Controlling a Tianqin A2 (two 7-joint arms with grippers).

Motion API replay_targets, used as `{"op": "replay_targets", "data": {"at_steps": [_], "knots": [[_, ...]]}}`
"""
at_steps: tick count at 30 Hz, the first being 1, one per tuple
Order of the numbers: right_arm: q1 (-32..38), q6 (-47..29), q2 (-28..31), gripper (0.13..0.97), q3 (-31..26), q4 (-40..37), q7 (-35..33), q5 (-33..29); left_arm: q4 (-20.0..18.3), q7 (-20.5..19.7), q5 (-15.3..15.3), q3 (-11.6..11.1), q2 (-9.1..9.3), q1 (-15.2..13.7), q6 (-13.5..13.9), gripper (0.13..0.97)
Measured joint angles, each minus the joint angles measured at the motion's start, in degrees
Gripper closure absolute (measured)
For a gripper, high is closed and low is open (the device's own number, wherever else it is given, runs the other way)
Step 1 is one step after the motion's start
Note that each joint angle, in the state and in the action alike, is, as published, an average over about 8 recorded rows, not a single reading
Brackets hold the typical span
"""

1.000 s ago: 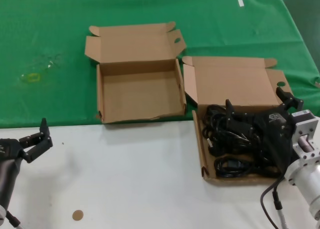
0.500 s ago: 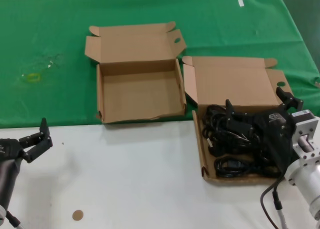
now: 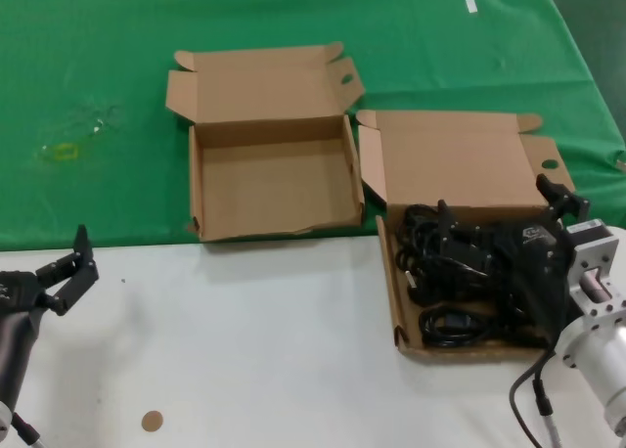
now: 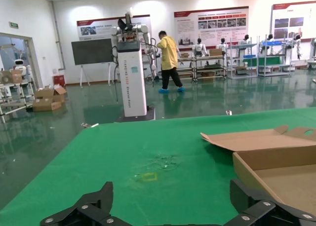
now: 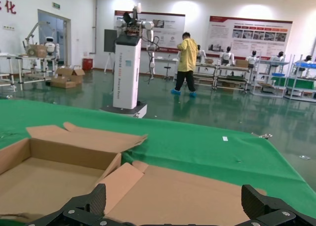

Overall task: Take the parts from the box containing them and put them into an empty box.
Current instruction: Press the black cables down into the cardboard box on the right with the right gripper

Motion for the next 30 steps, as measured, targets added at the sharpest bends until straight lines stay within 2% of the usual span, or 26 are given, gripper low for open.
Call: {"op": "replay_targets", "data": {"at_steps": [9, 15, 17, 21, 29, 30], "knots": [[-1.38, 2.13, 6.36, 0.129, -3.63, 3.08, 1.37, 2.92, 0.00, 0.00, 0.00, 0.00, 0.00, 0.00, 0.00, 0.352], [-2.51, 1.42, 14.52, 0.129, -6.24, 5.93, 3.57, 5.47, 0.00, 0.00, 0.00, 0.00, 0.00, 0.00, 0.00, 0.511], [-2.97, 0.54, 17.90, 0.129, -7.10, 6.87, 4.72, 6.19, 0.00, 0.00, 0.00, 0.00, 0.00, 0.00, 0.00, 0.564], [-4.07, -1.97, 24.40, 0.129, -7.94, 8.33, 6.70, 6.82, 0.00, 0.00, 0.00, 0.00, 0.00, 0.00, 0.00, 0.564], [-6.01, -9.94, 32.53, 0.129, -4.83, 7.53, 6.66, 5.94, 0.00, 0.00, 0.00, 0.00, 0.00, 0.00, 0.00, 0.766], [-6.13, -11.08, 33.16, 0.129, -4.27, 7.11, 6.31, 5.80, 0.00, 0.00, 0.00, 0.00, 0.00, 0.00, 0.00, 0.766]]}}
